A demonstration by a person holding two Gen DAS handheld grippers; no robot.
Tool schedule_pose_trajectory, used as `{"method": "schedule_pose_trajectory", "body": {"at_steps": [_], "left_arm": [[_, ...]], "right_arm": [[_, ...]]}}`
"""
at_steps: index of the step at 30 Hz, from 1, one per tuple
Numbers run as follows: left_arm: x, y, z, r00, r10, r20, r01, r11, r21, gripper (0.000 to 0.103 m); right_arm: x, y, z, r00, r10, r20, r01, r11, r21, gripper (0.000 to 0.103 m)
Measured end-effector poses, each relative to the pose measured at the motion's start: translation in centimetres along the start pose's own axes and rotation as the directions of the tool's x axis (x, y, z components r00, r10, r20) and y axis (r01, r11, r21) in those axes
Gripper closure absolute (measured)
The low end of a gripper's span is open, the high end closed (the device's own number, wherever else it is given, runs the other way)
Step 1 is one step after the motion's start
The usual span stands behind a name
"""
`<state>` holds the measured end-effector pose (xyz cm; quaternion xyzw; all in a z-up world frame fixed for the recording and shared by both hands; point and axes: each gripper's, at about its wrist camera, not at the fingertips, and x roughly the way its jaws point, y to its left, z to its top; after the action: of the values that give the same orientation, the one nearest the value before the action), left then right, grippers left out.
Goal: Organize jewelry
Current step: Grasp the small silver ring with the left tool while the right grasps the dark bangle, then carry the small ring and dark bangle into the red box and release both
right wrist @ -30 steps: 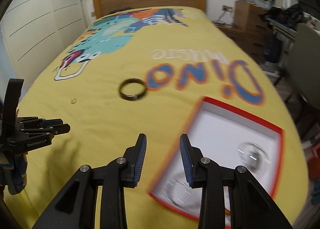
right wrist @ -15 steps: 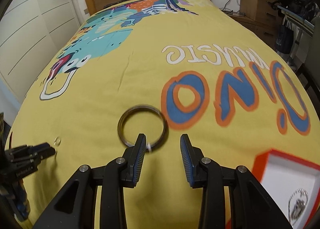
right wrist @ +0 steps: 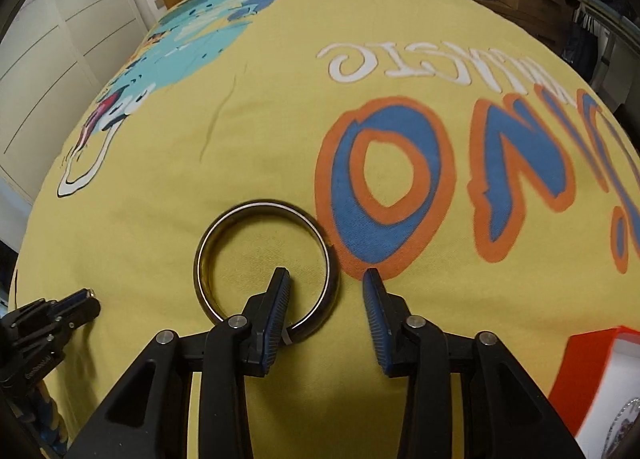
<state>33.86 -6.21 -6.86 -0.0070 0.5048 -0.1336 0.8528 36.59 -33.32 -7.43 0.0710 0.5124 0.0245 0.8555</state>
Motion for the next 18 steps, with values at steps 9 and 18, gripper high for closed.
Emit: {"method": "schedule_pose_trajectory", "body": {"at_steps": [9, 18], "left_arm": [[-2.0, -0.5, -0.5, 0.999, 0.037, 0.013, -0.037, 0.999, 0.016, 0.086], [-6.5, -1.8, -1.8, 0.998, 0.046, 0.047, -0.047, 0.998, 0.039, 0.086]], "right_arm": [[-1.9, 1.1, -1.3, 0.999, 0.000, 0.047, 0.001, 1.000, -0.011, 0.094], [-8.6, 1.6, -3.3, 0.992, 0.018, 0.125, -0.018, 1.000, -0.002, 0.094]]}}
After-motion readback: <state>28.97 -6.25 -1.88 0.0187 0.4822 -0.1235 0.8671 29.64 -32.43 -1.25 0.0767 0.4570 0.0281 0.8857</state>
